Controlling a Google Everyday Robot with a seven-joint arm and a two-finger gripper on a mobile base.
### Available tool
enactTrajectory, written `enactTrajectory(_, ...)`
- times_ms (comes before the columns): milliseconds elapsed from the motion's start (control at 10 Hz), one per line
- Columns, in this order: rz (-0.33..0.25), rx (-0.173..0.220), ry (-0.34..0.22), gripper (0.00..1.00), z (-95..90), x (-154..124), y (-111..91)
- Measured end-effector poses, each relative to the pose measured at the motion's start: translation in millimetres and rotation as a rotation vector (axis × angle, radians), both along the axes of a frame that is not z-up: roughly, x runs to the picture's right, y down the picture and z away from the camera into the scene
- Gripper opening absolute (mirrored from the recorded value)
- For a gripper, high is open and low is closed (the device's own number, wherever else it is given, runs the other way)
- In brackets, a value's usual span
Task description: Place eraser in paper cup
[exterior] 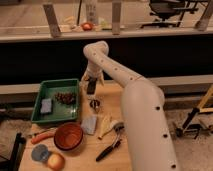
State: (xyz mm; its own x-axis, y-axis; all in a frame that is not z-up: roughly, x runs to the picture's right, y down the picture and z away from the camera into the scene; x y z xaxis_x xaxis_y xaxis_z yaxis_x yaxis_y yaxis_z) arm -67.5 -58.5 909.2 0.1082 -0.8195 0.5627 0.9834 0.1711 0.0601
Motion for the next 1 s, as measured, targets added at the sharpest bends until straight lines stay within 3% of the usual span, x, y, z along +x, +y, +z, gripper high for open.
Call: enactTrajectory(1000,-0.003,0.005,-0.007,0.8,-1.0,-1.0,-3.9)
